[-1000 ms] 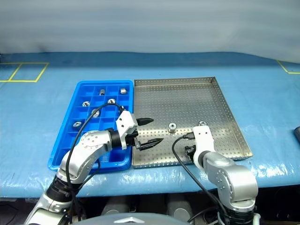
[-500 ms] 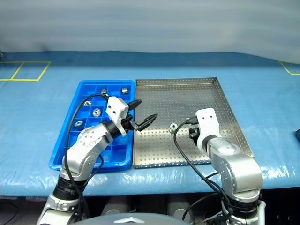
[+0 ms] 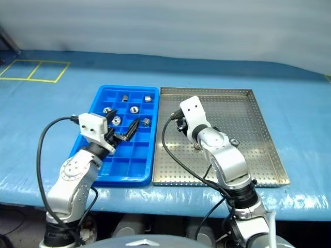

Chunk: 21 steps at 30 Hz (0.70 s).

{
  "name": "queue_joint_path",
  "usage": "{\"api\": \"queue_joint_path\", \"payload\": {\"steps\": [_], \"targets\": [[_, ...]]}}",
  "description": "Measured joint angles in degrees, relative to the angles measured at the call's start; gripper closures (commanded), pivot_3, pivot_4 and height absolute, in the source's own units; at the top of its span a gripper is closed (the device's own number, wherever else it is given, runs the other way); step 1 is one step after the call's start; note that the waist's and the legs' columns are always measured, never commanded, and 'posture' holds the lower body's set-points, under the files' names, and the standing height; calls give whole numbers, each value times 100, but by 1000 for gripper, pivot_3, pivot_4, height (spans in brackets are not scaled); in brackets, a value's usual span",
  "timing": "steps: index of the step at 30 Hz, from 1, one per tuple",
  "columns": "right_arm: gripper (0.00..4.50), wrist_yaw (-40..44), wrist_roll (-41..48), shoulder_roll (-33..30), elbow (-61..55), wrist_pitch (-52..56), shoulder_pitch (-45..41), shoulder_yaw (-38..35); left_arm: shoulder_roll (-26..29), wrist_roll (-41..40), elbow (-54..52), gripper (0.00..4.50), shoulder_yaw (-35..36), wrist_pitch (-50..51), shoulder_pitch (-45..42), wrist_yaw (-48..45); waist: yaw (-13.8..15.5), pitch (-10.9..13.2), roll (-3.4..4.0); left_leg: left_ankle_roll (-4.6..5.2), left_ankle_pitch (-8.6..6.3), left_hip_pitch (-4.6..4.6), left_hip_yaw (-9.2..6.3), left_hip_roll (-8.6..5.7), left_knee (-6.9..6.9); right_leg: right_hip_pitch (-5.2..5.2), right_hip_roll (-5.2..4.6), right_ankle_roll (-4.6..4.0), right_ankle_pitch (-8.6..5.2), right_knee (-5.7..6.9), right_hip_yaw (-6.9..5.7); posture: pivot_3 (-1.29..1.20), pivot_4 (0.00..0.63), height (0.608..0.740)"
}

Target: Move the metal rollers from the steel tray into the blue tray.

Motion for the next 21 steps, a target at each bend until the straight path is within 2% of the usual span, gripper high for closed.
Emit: {"api": "queue_joint_path", "payload": {"steps": [7, 12, 19, 21], "targets": [[2786, 448, -34, 434, 929, -756, -445, 282, 175, -161, -524, 0, 488, 52, 938, 58, 434, 5, 5, -10, 3, -3, -22, 4, -8, 0, -1, -25, -19, 1, -35, 564, 150, 740], [2786, 718, -86, 672, 1388, -1122, -593, 470, 470, -316, -766, 0, 538, 51, 1474, -203, 880, 7, 8, -26, 1, -5, -34, 10, -16, -4, -1, -34, -50, 2, -58, 600, 150, 740], [2786, 959, -132, 905, 1742, -1391, -626, 633, 624, -455, -803, 0, 535, 51, 1633, -322, 1543, 5, 7, -51, -4, -34, -31, 4, -22, -72, 10, -48, -61, 6, -78, 606, 150, 740], [2786, 1010, -140, 907, 1801, -1396, -625, 636, 625, -513, -813, 0, 519, 51, 1629, -324, 1733, 5, 7, -58, -5, -49, -23, 4, -21, -82, 14, -29, -49, 6, -88, 598, 150, 740]]}}
